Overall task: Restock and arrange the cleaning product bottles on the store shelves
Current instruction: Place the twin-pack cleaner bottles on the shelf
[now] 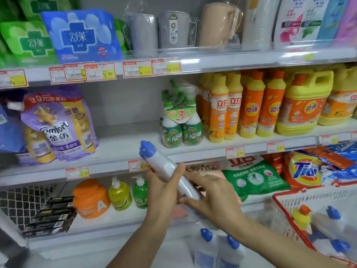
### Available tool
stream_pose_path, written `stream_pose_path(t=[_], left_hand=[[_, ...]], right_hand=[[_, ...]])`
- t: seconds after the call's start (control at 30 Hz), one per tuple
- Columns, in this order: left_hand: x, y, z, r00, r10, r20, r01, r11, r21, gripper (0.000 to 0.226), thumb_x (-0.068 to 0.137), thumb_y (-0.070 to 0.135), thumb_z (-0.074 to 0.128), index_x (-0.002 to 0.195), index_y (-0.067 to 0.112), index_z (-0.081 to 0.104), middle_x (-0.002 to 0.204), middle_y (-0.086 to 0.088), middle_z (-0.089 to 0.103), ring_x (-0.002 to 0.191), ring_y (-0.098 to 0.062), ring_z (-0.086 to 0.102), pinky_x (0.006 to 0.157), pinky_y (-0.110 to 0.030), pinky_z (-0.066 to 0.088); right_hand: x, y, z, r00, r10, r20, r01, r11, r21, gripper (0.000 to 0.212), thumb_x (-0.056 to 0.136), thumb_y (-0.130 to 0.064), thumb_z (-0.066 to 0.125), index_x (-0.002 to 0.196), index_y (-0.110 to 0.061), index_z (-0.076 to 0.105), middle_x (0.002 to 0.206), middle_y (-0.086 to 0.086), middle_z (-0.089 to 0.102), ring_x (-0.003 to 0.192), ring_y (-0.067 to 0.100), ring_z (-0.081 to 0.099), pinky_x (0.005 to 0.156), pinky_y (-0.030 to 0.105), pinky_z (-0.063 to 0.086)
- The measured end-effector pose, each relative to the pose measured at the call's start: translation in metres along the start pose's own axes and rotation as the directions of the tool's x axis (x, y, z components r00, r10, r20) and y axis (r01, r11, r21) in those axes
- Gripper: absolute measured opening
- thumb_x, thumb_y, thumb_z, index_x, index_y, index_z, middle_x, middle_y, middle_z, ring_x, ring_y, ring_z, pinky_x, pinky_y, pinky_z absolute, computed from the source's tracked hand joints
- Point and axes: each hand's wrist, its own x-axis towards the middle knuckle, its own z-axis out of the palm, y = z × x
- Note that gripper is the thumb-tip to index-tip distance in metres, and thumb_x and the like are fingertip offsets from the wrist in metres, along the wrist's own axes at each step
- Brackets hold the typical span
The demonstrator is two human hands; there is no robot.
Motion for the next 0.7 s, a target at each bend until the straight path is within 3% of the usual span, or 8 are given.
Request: stream_pose_path(t=[0.1, 0.17, 0.27, 0.33, 0.43, 0.5, 0.57, 0.7], left_hand=[[0.006, -0.007, -0.016, 1.0, 0.001, -0.022, 0.0, 0.999, 0.053, 0.027, 0.09, 0.018, 0.067, 0.114, 0.016, 0.054, 0.101, -0.009, 0.071, 0.084, -0.022, 0.072, 0.065, -0.041, 0.06], [0.009, -0.008, -0.026, 1.0, 0.019, 0.024, -0.021, 0.997, 0.072, 0.015, 0.093, 0.014, 0.061, 0.106, 0.019, 0.056, 0.096, -0.007, 0.071, 0.077, -0.014, 0.071, 0.057, -0.03, 0.056], [0.014, -0.006, -0.036, 0.991, -0.001, 0.131, -0.009, 0.997, 0.075, 0.009, 0.094, 0.013, 0.059, 0.099, 0.019, 0.058, 0.081, 0.0, 0.072, 0.061, -0.004, 0.068, 0.047, -0.02, 0.05], [0.017, -0.004, -0.041, 0.978, -0.026, 0.205, 0.015, 0.998, 0.054, 0.014, 0.092, 0.015, 0.062, 0.105, 0.014, 0.06, 0.074, 0.002, 0.073, 0.061, -0.009, 0.069, 0.048, -0.023, 0.051], [0.021, -0.006, -0.047, 0.958, -0.051, 0.282, 0.056, 0.998, -0.009, 0.054, 0.07, 0.028, 0.068, 0.118, 0.007, 0.058, 0.085, -0.008, 0.074, 0.072, -0.018, 0.07, 0.056, -0.032, 0.054], [0.022, -0.007, -0.049, 0.942, -0.077, 0.328, 0.093, 0.995, -0.034, 0.062, 0.06, 0.033, 0.071, 0.117, 0.01, 0.059, 0.088, -0.011, 0.074, 0.075, -0.021, 0.071, 0.063, -0.036, 0.053], [0.024, -0.006, -0.049, 0.949, -0.079, 0.306, 0.099, 0.994, -0.048, 0.048, 0.069, 0.029, 0.076, 0.112, 0.012, 0.061, 0.087, -0.007, 0.075, 0.075, -0.018, 0.072, 0.061, -0.033, 0.056], [0.034, -0.01, -0.052, 0.989, -0.02, 0.145, -0.002, 0.989, 0.15, 0.015, 0.093, 0.028, 0.06, 0.105, 0.02, 0.065, 0.09, 0.005, 0.077, 0.085, -0.012, 0.073, 0.071, -0.031, 0.057]], right_hand=[[-0.003, 0.007, 0.004, 0.972, 0.021, 0.233, -0.09, 0.954, 0.286, 0.057, 0.076, -0.054, 0.07, 0.13, -0.04, 0.06, 0.102, -0.013, 0.074, 0.09, 0.007, 0.067, 0.077, 0.035, 0.056], [0.004, 0.018, 0.001, 0.921, 0.042, 0.386, -0.248, 0.829, 0.501, 0.041, 0.088, -0.038, 0.072, 0.128, -0.036, 0.063, 0.118, -0.018, 0.07, 0.109, 0.001, 0.064, 0.091, 0.025, 0.053], [0.019, 0.04, -0.002, 0.865, 0.284, 0.414, -0.492, 0.646, 0.584, 0.042, 0.089, -0.043, 0.061, 0.13, -0.036, 0.057, 0.13, -0.018, 0.06, 0.123, 0.004, 0.056, 0.093, 0.018, 0.046], [0.026, 0.049, 0.0, 0.716, 0.421, 0.557, -0.695, 0.508, 0.509, 0.059, 0.084, -0.056, 0.055, 0.138, -0.033, 0.049, 0.138, -0.013, 0.051, 0.126, 0.009, 0.051, 0.095, 0.025, 0.042], [0.026, 0.061, 0.006, 0.538, 0.343, 0.77, -0.843, 0.209, 0.496, 0.053, 0.082, -0.05, 0.061, 0.121, -0.014, 0.067, 0.125, 0.006, 0.068, 0.107, 0.019, 0.067, 0.089, 0.03, 0.052], [0.021, 0.068, 0.001, 0.545, 0.293, 0.786, -0.838, 0.145, 0.527, 0.05, 0.084, -0.042, 0.073, 0.114, -0.002, 0.07, 0.117, 0.016, 0.071, 0.104, 0.026, 0.07, 0.092, 0.037, 0.056], [0.018, 0.073, -0.003, 0.593, 0.29, 0.751, -0.805, 0.194, 0.561, 0.052, 0.083, -0.04, 0.071, 0.116, -0.001, 0.067, 0.116, 0.017, 0.071, 0.108, 0.03, 0.068, 0.098, 0.042, 0.053], [0.019, 0.066, -0.006, 0.698, 0.383, 0.605, -0.711, 0.27, 0.649, 0.058, 0.076, -0.038, 0.083, 0.115, -0.005, 0.056, 0.104, 0.011, 0.076, 0.096, 0.028, 0.073, 0.076, 0.034, 0.061]])
